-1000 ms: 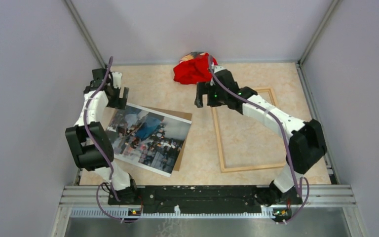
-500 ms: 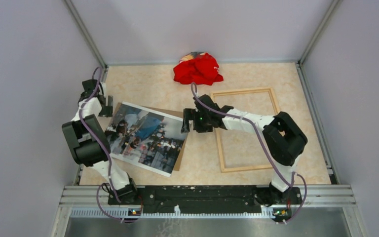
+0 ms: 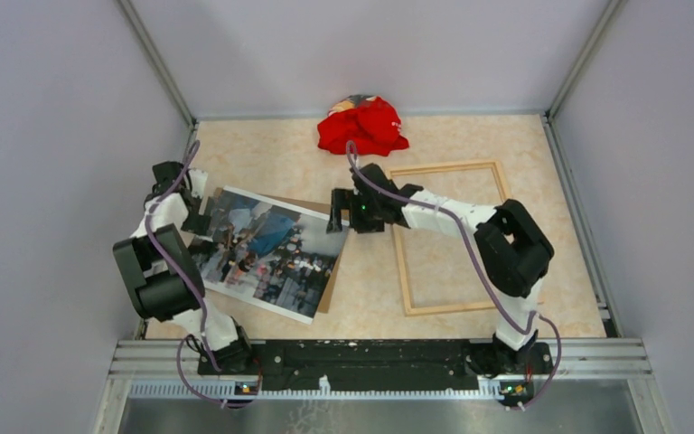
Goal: Put the photo into the frame
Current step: Adjust the photo frame item at the center of the board.
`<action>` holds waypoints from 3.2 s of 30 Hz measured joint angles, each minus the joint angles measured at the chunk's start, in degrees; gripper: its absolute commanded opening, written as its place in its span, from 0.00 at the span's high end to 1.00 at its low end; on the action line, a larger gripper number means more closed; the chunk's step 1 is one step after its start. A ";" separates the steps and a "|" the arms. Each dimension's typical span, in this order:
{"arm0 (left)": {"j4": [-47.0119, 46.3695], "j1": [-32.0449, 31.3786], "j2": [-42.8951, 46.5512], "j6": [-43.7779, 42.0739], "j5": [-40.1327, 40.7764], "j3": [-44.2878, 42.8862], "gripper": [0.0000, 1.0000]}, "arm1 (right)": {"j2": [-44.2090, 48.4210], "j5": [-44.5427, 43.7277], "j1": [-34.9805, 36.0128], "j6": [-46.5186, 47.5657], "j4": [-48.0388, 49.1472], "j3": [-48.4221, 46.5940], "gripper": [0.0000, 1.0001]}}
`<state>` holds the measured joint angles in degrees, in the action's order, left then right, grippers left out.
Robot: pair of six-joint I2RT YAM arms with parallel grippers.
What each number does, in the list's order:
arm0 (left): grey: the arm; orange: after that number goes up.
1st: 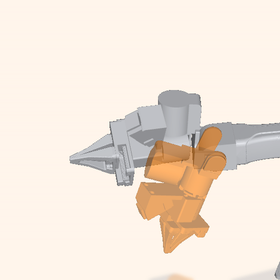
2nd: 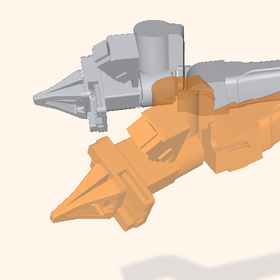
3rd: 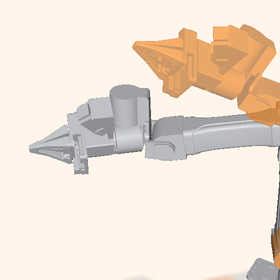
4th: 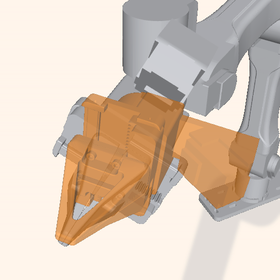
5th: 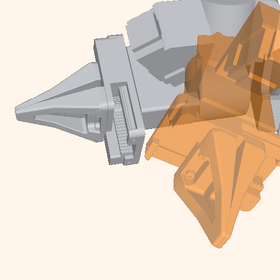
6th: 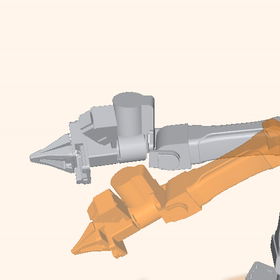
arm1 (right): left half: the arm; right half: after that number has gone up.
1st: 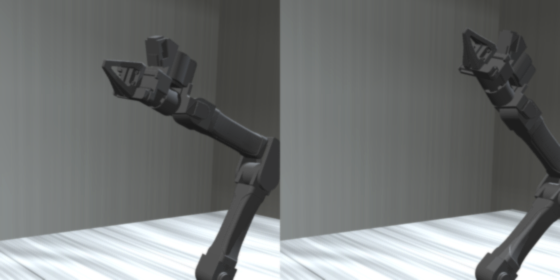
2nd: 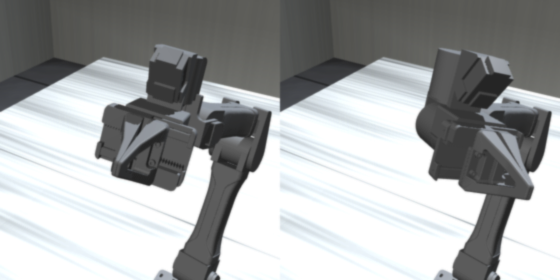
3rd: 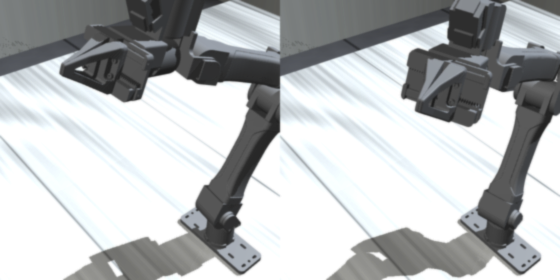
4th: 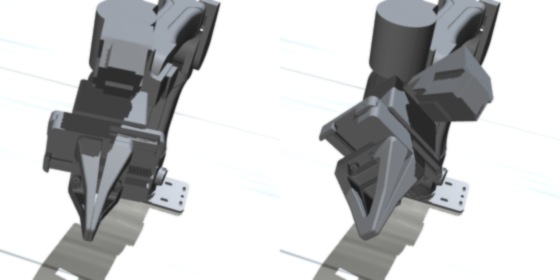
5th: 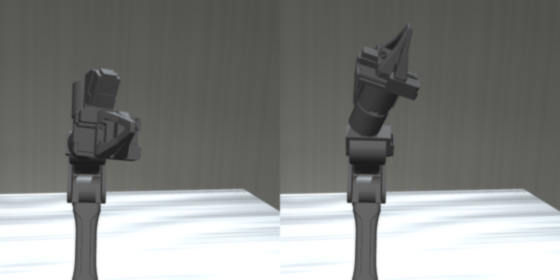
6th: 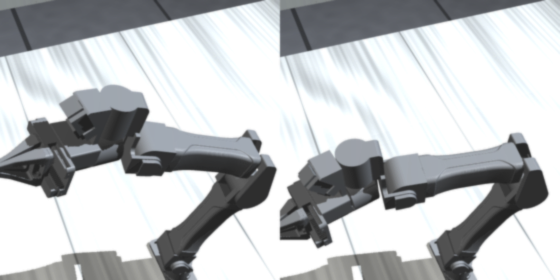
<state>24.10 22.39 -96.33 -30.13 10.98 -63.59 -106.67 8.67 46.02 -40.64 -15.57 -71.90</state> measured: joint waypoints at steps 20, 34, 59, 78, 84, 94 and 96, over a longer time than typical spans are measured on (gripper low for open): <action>14.29 0.02 25.05 -39.26 -3.28 24.61 0.02 | -20.46 0.55 -6.51 14.05 -6.58 -28.26 0.03; 3.45 -0.04 23.96 -46.10 2.03 30.80 0.02 | -28.13 -0.15 -7.50 16.68 -8.46 -40.11 0.03; -17.33 -8.90 0.09 -30.32 13.18 14.67 0.02 | -8.37 4.98 -7.41 8.22 14.84 -1.31 0.12; -15.67 -17.68 -12.96 -18.95 17.14 -2.43 0.01 | 0.92 6.08 -1.29 -5.03 26.86 16.02 0.12; -8.11 -16.09 -12.26 -16.02 10.32 -5.42 0.02 | 1.53 8.15 -2.97 -5.90 25.92 16.81 0.13; -0.02 -3.67 -5.49 -15.17 0.76 0.00 0.02 | -1.44 14.56 -7.21 -7.93 29.88 16.37 0.22; -0.83 -2.38 -3.52 -15.21 0.66 2.73 0.02 | -2.10 15.10 -6.80 -8.66 31.47 16.31 0.22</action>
<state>23.27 20.01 -99.85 -45.34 11.64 -60.86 -108.77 23.77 39.22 -49.30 15.90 -55.59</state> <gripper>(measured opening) 0.985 0.785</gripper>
